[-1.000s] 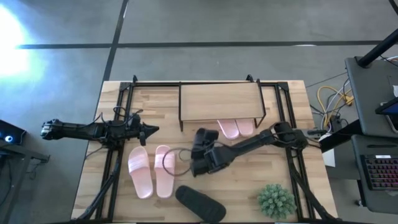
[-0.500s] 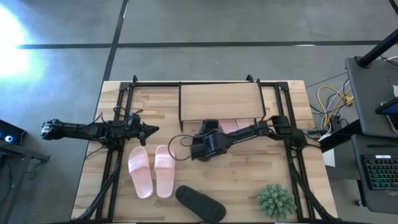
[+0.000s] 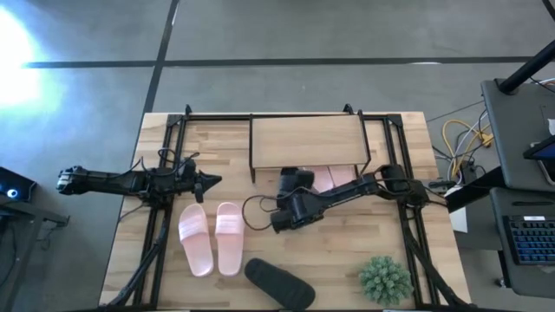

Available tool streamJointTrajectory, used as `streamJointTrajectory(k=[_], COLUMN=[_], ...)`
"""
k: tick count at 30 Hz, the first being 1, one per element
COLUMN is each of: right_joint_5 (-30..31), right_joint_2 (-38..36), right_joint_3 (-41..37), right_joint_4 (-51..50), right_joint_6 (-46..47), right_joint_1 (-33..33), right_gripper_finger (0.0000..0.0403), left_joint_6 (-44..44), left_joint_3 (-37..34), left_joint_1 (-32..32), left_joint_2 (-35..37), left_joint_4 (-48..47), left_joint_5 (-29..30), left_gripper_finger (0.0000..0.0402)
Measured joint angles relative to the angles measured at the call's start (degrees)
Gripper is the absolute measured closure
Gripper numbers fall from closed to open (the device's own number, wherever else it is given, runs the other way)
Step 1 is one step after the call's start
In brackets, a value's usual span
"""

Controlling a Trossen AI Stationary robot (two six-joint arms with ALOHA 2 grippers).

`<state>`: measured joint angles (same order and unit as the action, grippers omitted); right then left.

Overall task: Pick and place slides into the shelf
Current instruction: Put the black slide under the shelf

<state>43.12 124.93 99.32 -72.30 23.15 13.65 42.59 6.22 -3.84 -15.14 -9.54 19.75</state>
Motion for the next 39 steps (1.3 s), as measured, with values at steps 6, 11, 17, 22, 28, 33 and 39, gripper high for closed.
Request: streamJointTrajectory(k=[6,11,17,22,28,33,39], right_joint_5=[-13.6,-23.9,-25.1,-23.2,-14.1,-7.9,-1.5], right_joint_2=[-1.6,-1.3,3.1,8.0,12.3,13.0,13.0], right_joint_3=[5.4,10.3,13.0,15.7,18.5,17.9,17.6], right_joint_4=[-1.9,7.4,14.6,15.3,15.2,10.7,1.7], right_joint_6=[15.5,20.7,17.6,8.6,1.9,3.8,6.8], right_joint_1=[1.4,0.6,-3.6,-5.5,-5.7,-5.7,-5.8], right_gripper_finger=[0.0232,0.0265,0.032,0.0363,0.0392,0.0394,0.0394], left_joint_6=[0.0,0.2,0.3,0.3,0.2,0.2,0.1], left_joint_3=[0.0,0.0,0.0,0.0,0.0,0.0,0.0], left_joint_1=[0.0,0.0,0.0,0.0,0.0,0.0,0.0], left_joint_2=[0.0,0.0,-0.1,0.0,-0.1,-0.1,0.0], left_joint_4=[0.0,0.1,0.1,0.0,0.1,0.1,0.0], left_joint_5=[0.0,0.0,0.0,0.0,0.0,0.0,0.0], left_gripper_finger=[0.0402,0.0402,0.0402,0.0402,0.0402,0.0402,0.0402])
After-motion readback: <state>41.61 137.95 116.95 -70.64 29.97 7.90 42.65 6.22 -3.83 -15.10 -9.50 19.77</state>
